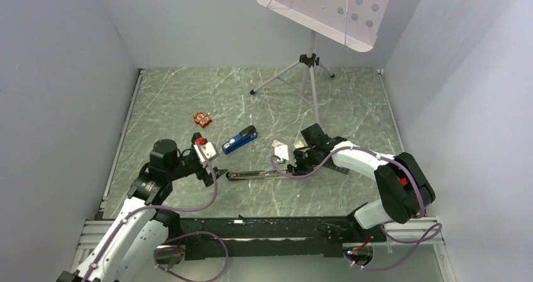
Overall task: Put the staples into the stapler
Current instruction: Close the stapler at the center of the board.
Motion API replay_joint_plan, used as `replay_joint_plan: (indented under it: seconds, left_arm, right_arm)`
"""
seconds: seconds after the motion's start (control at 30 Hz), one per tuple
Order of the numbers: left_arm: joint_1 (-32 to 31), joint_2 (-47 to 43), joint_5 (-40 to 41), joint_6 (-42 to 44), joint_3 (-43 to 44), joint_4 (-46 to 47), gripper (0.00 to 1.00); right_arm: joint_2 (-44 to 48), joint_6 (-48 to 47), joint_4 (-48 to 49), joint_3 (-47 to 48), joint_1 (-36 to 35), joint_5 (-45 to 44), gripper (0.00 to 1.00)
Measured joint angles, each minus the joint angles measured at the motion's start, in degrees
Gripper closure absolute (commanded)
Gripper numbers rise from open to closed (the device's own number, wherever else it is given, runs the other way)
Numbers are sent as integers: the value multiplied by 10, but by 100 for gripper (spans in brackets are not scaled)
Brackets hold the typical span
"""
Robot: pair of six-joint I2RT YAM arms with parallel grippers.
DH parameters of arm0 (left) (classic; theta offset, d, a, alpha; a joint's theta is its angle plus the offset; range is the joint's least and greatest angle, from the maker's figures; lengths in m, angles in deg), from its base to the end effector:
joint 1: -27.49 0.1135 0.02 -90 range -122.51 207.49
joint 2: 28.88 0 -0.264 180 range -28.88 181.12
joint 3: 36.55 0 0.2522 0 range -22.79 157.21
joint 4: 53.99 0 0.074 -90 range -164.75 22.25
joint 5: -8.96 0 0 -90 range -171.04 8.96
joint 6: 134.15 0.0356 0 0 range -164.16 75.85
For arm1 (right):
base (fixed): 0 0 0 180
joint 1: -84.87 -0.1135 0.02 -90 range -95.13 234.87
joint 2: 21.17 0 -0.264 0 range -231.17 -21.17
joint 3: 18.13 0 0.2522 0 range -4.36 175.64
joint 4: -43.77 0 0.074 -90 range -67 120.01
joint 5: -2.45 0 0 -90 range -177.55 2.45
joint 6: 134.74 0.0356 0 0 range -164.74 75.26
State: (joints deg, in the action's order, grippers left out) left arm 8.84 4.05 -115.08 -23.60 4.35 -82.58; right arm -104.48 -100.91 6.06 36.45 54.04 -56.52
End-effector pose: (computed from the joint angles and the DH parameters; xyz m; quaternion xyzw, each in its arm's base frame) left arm 0.1311 -0.0653 0.2555 0.4207 0.6848 -0.2316 0.5481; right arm 0.2071 0.1450 0.1587 -0.6889 0.6466 0.2123 0.2494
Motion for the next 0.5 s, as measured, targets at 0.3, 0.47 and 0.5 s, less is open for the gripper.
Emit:
replay_joint_plan:
  seconds: [0.3, 0.47, 0.5]
  left_arm:
    - [-59, 102, -10, 160, -25, -38, 5]
    - [-103, 175, 23, 196, -39, -7, 8]
    - [-106, 191, 26, 201, -40, 2, 9]
  right_arm:
    - [0, -12, -1, 0, 22, 5, 90]
    - [3, -15, -2, 0, 25, 6, 91]
    - [4, -17, -2, 0, 25, 6, 91]
